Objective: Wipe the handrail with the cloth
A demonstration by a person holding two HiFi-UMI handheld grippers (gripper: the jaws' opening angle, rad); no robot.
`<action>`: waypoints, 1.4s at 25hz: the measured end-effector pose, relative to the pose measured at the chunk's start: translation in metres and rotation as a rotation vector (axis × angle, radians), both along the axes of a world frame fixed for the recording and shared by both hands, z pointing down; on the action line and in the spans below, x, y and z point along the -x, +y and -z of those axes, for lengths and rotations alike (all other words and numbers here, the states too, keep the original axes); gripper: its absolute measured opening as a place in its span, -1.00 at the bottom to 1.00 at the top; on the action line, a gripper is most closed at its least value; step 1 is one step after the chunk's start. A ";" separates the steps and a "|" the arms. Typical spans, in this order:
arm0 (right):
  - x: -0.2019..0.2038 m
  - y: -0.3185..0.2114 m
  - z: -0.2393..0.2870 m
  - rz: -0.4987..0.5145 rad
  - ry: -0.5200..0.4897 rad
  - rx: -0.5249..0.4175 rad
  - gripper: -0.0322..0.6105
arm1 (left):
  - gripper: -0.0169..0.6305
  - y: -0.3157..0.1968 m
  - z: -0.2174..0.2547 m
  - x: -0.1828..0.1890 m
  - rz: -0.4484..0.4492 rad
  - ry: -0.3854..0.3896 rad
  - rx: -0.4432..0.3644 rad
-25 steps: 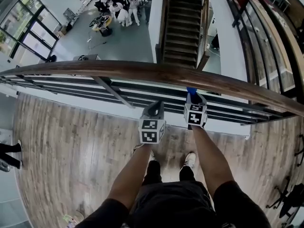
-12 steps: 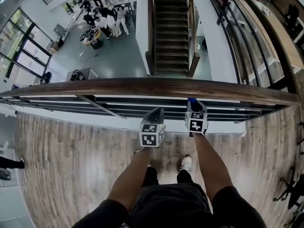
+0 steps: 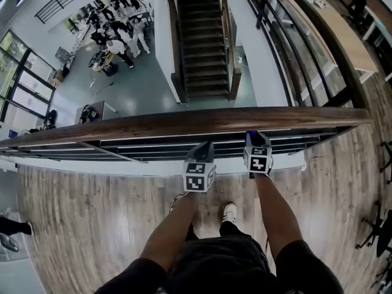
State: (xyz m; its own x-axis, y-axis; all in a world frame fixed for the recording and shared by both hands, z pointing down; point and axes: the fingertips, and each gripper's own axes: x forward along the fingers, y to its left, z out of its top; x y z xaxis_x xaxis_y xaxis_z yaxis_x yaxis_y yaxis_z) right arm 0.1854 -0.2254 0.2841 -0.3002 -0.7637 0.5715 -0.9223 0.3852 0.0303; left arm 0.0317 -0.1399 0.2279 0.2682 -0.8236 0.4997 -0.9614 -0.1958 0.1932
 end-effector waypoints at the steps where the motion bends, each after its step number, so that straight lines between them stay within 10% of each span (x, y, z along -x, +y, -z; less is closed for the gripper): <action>1: -0.012 -0.003 0.001 -0.009 0.001 -0.003 -0.59 | -0.94 -0.004 0.000 -0.012 -0.014 0.001 0.002; 35: -0.406 -0.090 0.001 -0.305 0.065 0.019 -0.58 | -0.94 -0.080 0.011 -0.388 -0.529 0.058 -0.004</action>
